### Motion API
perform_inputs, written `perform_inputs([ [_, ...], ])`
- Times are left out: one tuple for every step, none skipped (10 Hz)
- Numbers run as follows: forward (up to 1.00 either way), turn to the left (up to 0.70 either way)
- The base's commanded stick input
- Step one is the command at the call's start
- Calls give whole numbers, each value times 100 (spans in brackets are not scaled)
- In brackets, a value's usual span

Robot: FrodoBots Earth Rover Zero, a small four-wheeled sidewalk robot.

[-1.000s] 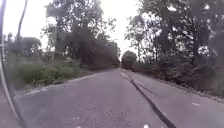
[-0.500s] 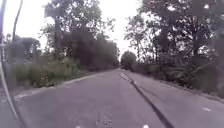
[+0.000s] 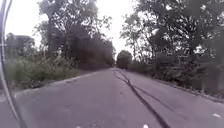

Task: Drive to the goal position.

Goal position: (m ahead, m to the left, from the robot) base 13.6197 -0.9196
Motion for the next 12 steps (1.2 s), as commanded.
perform_inputs([
  [70,0],
  [70,0],
  [70,0],
  [70,0],
  [70,14],
  [70,30],
  [70,35],
  [70,35],
  [70,7],
  [70,0],
  [70,0],
  [70,0],
])
